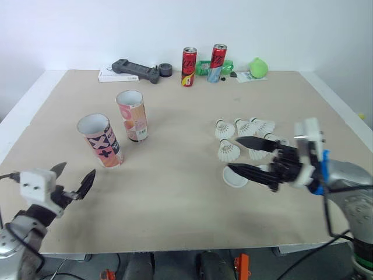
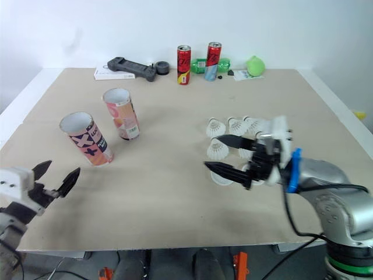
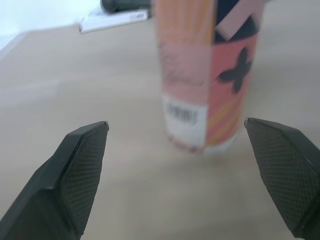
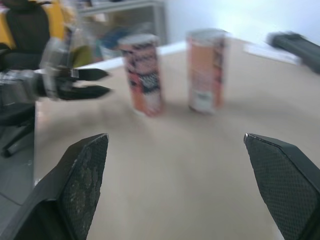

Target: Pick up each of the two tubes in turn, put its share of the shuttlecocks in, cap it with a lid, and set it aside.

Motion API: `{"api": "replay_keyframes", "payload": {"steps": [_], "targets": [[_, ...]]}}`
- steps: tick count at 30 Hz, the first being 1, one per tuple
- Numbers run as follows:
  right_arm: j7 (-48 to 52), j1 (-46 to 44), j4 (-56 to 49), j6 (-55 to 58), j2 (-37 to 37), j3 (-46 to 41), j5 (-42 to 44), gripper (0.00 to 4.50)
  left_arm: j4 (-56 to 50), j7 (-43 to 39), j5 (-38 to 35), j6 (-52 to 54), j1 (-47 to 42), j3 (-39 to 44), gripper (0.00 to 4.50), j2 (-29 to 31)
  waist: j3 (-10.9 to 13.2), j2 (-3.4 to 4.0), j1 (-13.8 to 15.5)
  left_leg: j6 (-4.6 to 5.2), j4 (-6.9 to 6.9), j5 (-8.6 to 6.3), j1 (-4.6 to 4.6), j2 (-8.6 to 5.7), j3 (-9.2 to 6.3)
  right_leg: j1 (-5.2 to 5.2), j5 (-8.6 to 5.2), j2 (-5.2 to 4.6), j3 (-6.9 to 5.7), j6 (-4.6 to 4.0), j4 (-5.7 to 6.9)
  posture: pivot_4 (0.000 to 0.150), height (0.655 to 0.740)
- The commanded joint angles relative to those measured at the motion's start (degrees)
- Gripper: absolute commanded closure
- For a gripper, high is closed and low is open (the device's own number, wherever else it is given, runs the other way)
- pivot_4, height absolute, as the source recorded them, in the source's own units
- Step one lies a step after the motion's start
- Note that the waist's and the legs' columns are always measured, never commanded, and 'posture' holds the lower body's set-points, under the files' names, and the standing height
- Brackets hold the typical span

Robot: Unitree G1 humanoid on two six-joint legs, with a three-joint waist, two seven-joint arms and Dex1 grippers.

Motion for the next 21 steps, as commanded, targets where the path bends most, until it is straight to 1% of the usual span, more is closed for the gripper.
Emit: {"api": "replay_keyframes", "payload": {"steps": [1,4,8,14,18,19,20,21], "targets": [[-2.8,-3.4,-0.9,-2.3,2.7,5.0,-3.6,0.04,4.9,2.4,3.1,-3.0,-5.9,-3.7,0.00,-1.3,0.0,-0.01,0.0,0.00,0.00,0.00,0.01,0.00,0.03,0.00,0.04,0.00,0.04,0.00,-0.02,0.150,0.7400],[-3.5,-4.6,-0.4,-3.2,4.5,6.9,-5.1,0.04,9.9,3.2,5.2,-4.7,-9.9,-5.3,0.00,-1.3,0.0,-0.04,0.0,0.14,-0.01,0.09,-0.05,0.01,0.00,0.04,0.15,0.06,0.04,-0.08,-0.02,0.150,0.7400],[-4.5,-4.9,-0.5,-3.7,6.3,7.9,-5.5,0.04,15.8,2.9,4.8,-5.8,-14.7,-6.4,0.00,-1.6,0.0,-0.04,-0.1,0.19,-0.12,0.11,-0.12,0.02,0.01,0.03,0.18,0.14,0.13,-0.26,-0.01,0.150,0.7400],[-6.6,-4.8,-1.7,-3.2,8.3,9.7,-6.4,0.04,27.5,2.2,6.6,-10.5,-22.9,-7.6,0.00,-0.2,0.0,-0.04,-0.1,0.20,-0.13,0.12,-0.13,0.12,-0.06,0.02,0.18,0.37,0.22,-0.21,0.00,0.150,0.7400],[-7.7,-4.4,-2.4,-2.8,8.9,9.8,-6.1,0.04,31.0,1.8,7.2,-12.6,-25.6,-8.0,0.00,0.1,0.0,-0.05,-0.1,0.20,-0.11,0.12,-0.13,0.12,-0.04,0.02,0.20,0.38,0.28,-0.16,0.00,0.150,0.7400],[-7.9,-4.2,-2.6,-2.7,8.9,9.8,-6.1,0.00,31.3,1.9,7.0,-13.0,-25.8,-7.8,0.39,-0.1,0.0,-0.05,-0.1,0.20,-0.12,0.12,-0.13,0.12,-0.03,0.02,0.21,0.37,0.29,-0.17,0.00,0.150,0.7400],[-8.0,-4.1,-2.7,-2.7,9.0,9.8,-6.1,0.00,31.5,1.9,6.9,-13.4,-25.8,-7.7,0.49,-0.3,0.0,-0.05,-0.1,0.20,-0.12,0.12,-0.13,0.12,-0.03,0.02,0.21,0.37,0.29,-0.17,0.00,0.150,0.7400],[-8.2,-3.9,-2.9,-2.7,9.0,9.8,-6.0,0.00,31.6,1.7,7.0,-13.6,-25.8,-7.8,0.78,-0.2,0.0,-0.05,-0.1,0.20,-0.13,0.12,-0.13,0.12,-0.02,0.02,0.21,0.37,0.31,-0.19,0.00,0.150,0.7400]]}}
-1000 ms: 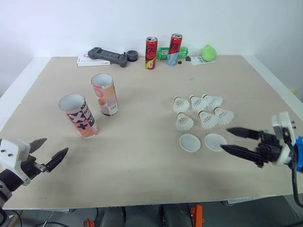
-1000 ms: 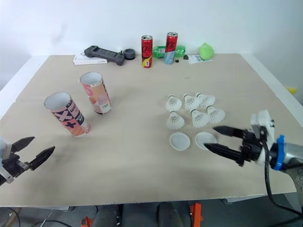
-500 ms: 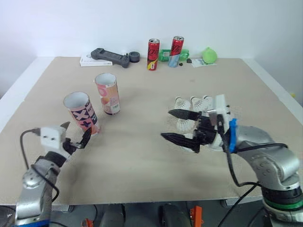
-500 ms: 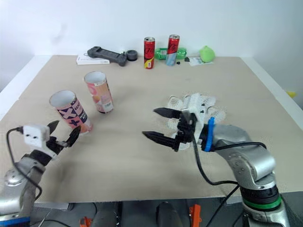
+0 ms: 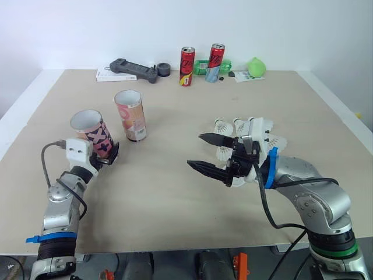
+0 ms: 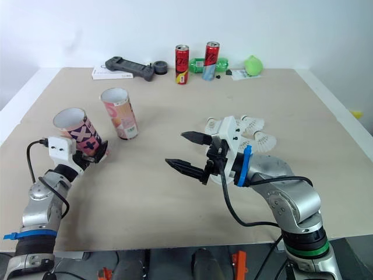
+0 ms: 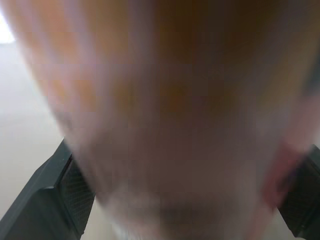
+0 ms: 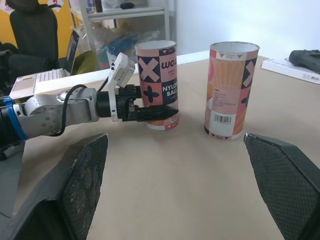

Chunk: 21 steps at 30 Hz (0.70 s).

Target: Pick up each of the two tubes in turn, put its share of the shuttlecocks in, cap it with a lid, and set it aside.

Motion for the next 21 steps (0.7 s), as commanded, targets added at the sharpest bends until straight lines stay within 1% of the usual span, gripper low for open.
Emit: {"api": "replay_keyframes", "payload": {"steps": [1,5,8,11,14,17,19,21], "targets": [[-1.0,0.5,-2.7,-0.1,0.3,-0.5,0.7,0.00,-0.3,-0.2,0.3,-1.9,-0.2,0.0,1.16,0.8,0.0,0.00,0.0,0.00,-0.01,0.00,0.00,0.00,0.00,0.00,-0.01,0.00,0.00,-0.02,0.00,0.150,0.7400],[-3.3,3.6,-3.9,-0.6,0.4,-1.2,-0.3,0.00,-2.3,-0.4,0.0,-1.4,1.7,0.3,1.16,1.3,0.0,0.00,0.0,0.00,-0.05,0.00,0.00,0.00,0.00,0.00,-0.02,0.00,0.01,-0.04,0.00,0.150,0.7400],[-7.6,9.2,-5.0,-3.1,0.9,-0.3,-6.1,0.00,-4.6,0.0,1.0,-1.4,3.9,0.7,1.16,2.6,0.0,-0.04,0.0,-0.01,-0.06,-0.01,0.00,0.00,0.00,-0.01,-0.03,0.00,0.03,-0.05,0.00,0.150,0.7400],[-12.4,15.5,-6.4,-4.4,1.2,1.5,-12.3,0.00,-8.3,1.0,4.1,-2.4,7.0,0.4,1.16,5.0,0.0,-0.04,-0.1,-0.02,-0.09,-0.01,0.01,0.00,0.02,-0.05,-0.04,0.00,0.05,-0.06,0.00,0.150,0.7400],[-16.8,19.2,-5.3,-5.9,3.5,3.2,-17.1,0.00,-11.4,1.6,7.2,-3.8,9.2,-0.2,1.16,7.2,0.0,-0.03,-0.1,-0.02,-0.12,-0.01,0.01,0.05,0.13,-0.17,-0.03,0.00,0.11,-0.02,0.00,0.150,0.7400],[-21.4,18.9,-0.4,-7.7,7.4,4.4,-21.9,0.00,-13.6,1.6,8.0,-4.1,10.3,-0.6,1.16,7.7,0.0,-0.05,-0.1,-0.08,-0.10,-0.05,0.02,0.08,0.21,-0.25,0.09,-0.05,0.12,0.02,0.00,0.150,0.7400],[-24.3,16.9,2.9,-7.7,11.0,3.1,-22.2,0.00,-14.6,1.5,8.0,-3.9,10.6,-0.8,1.16,7.7,-0.1,-0.08,-0.1,-0.13,-0.07,-0.08,0.04,0.10,0.26,-0.35,0.19,-0.08,0.12,0.04,-0.02,0.150,0.7400],[-25.2,15.0,5.0,-8.1,12.9,2.5,-22.9,0.00,-15.0,1.7,8.0,-3.8,10.6,-0.9,1.16,7.7,-0.1,-0.08,-0.1,-0.13,-0.06,-0.08,0.04,0.11,0.34,-0.38,0.27,-0.14,0.12,0.04,-0.02,0.150,0.7400]]}}
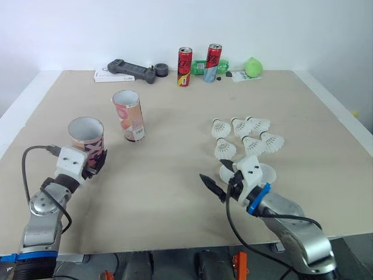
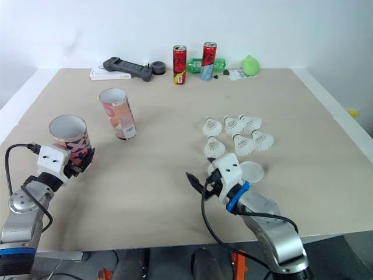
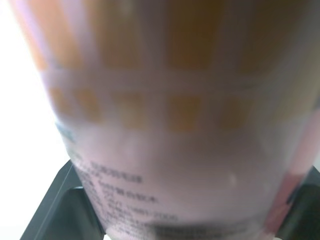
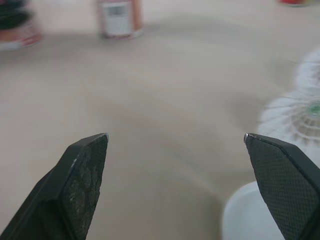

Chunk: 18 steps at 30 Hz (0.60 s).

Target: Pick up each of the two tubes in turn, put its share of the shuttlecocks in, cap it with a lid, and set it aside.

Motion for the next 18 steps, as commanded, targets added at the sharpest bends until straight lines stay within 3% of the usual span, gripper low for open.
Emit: {"api": "replay_keyframes", "payload": {"steps": [1,18], "targets": [[-2.7,-3.5,2.4,-1.2,2.7,-2.4,-0.7,0.00,-3.2,0.5,0.5,-0.8,-0.4,0.5,1.16,1.0,0.0,0.00,0.0,0.00,0.00,0.00,0.00,0.00,0.03,-0.01,0.03,-0.02,0.00,0.00,0.00,0.150,0.7400],[-6.6,-14.0,17.5,-0.9,8.5,-9.4,-0.5,0.00,-9.0,2.2,0.4,1.4,0.1,-0.5,1.16,-0.6,0.0,0.01,0.0,0.13,-0.20,0.04,-0.11,0.02,0.15,-0.06,-0.23,0.20,0.33,-0.03,0.00,0.150,0.7400]]}}
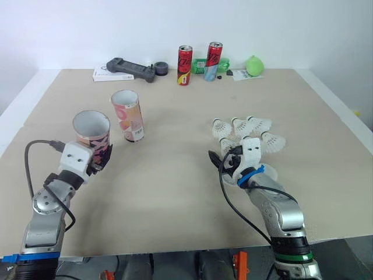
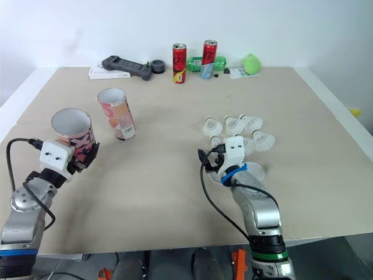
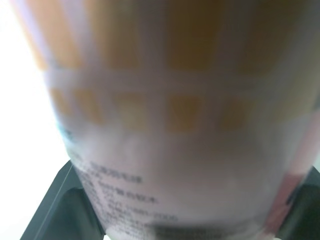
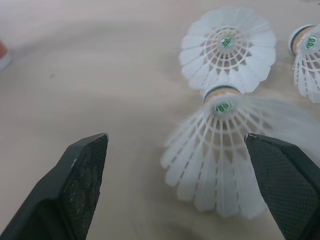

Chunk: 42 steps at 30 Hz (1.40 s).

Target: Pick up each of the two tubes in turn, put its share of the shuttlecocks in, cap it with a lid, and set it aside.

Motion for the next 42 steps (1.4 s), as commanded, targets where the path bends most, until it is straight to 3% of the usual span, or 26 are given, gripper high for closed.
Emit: {"api": "replay_keyframes", "payload": {"steps": [1,4,5,6,13,27,39,42], "targets": [[-0.1,-1.6,0.4,-1.4,0.4,-2.1,0.6,0.00,-3.1,0.9,0.0,0.1,0.2,0.3,1.16,-0.2,0.0,0.00,0.0,0.00,0.00,0.00,0.00,0.00,0.00,0.01,0.00,0.00,0.01,0.00,0.00,0.150,0.7400],[-0.7,-2.5,1.3,-1.6,1.0,-2.8,0.4,0.00,-3.7,0.9,0.0,0.4,0.4,0.1,1.16,-0.6,0.0,0.00,0.0,0.00,0.00,0.00,0.00,0.00,0.01,0.00,0.01,0.00,0.03,0.02,0.00,0.150,0.7400],[-1.0,-2.7,1.6,-1.7,1.2,-3.1,0.4,0.53,-3.8,0.9,0.0,0.5,0.5,0.1,1.19,-0.7,0.0,0.00,0.0,0.00,0.00,0.00,0.00,0.00,0.01,0.00,0.02,0.00,0.03,0.03,0.00,0.150,0.7400],[-1.1,-2.9,1.8,-1.7,1.4,-3.4,0.3,0.75,-3.9,0.9,0.0,0.5,0.6,0.1,1.19,-0.7,0.0,0.00,-0.1,0.00,0.00,0.00,0.00,0.00,0.01,0.00,0.02,0.00,0.03,0.03,0.00,0.150,0.7400],[-1.9,-3.8,3.1,-2.1,1.4,-4.0,-0.2,4.42,-4.4,0.6,-0.4,0.9,0.8,0.0,1.19,-1.1,0.0,0.00,-0.1,0.01,0.00,0.00,0.01,0.00,0.02,-0.01,0.02,0.00,0.04,0.03,0.00,0.150,0.7400],[-0.6,-2.4,-1.6,-1.9,1.7,-3.4,1.5,4.47,-5.2,0.1,-0.4,1.8,0.9,-0.5,1.19,-1.2,0.0,0.01,-0.1,0.01,0.00,0.00,0.01,0.00,0.02,-0.01,0.02,0.01,0.05,0.03,0.00,0.150,0.7400],[11.7,2.1,-15.6,-2.8,-3.4,0.4,6.9,4.47,-6.5,-1.1,2.5,2.4,1.9,-3.7,1.19,0.3,0.0,0.03,-0.1,0.01,-0.04,0.00,0.01,0.00,0.01,-0.02,-0.02,0.00,0.05,0.05,0.00,0.150,0.7400],[18.4,-0.1,-18.0,-4.3,-6.9,1.7,8.8,4.47,-6.3,-1.8,7.2,2.8,2.1,-6.9,1.19,2.6,0.0,0.05,-0.1,0.00,-0.04,0.00,0.01,0.00,0.02,-0.03,-0.02,-0.01,0.06,0.05,-0.01,0.150,0.7400]]}}
